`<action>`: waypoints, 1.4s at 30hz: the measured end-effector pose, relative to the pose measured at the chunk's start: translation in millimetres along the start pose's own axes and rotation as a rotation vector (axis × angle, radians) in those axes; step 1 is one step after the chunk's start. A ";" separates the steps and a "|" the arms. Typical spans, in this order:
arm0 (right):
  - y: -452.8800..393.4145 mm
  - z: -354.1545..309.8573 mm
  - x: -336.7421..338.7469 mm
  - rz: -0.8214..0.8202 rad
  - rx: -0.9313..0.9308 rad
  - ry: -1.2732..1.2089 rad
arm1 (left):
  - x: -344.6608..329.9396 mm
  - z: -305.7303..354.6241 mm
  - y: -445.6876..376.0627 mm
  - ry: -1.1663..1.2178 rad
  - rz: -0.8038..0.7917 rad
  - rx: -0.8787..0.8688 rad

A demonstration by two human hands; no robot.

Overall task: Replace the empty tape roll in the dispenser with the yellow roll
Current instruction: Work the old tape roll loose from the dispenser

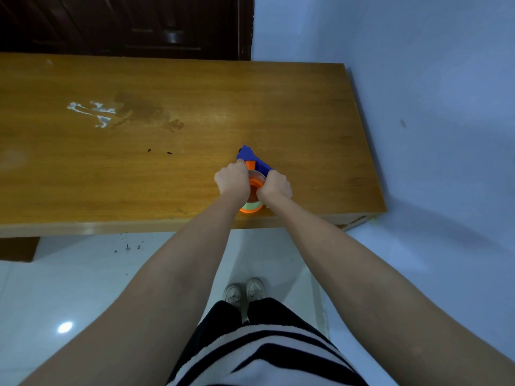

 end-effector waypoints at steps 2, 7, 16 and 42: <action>-0.4 -0.7 -0.1 -0.009 -0.004 -0.006 | -1.0 0.3 -0.6 0.006 -0.001 0.002; 1.2 -3.8 -5.5 -0.119 0.022 0.018 | -0.1 0.4 -0.8 0.014 0.009 0.000; 4.2 -10.1 4.4 -0.115 0.019 0.046 | 0.5 -0.5 -0.6 0.074 0.015 -0.013; 3.8 -20.5 25.7 -0.046 0.039 0.085 | 17.1 -18.1 -8.4 0.285 -0.069 -0.056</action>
Point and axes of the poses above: each hand's wrist, its own y-axis away from the middle knuckle, its own x-axis out of the back of the hand, z = x × y, the point moved 8 cm from there along -y, towards the middle knuckle, and after that the axes turned 1 degree about -y, right-handed, at the moved point
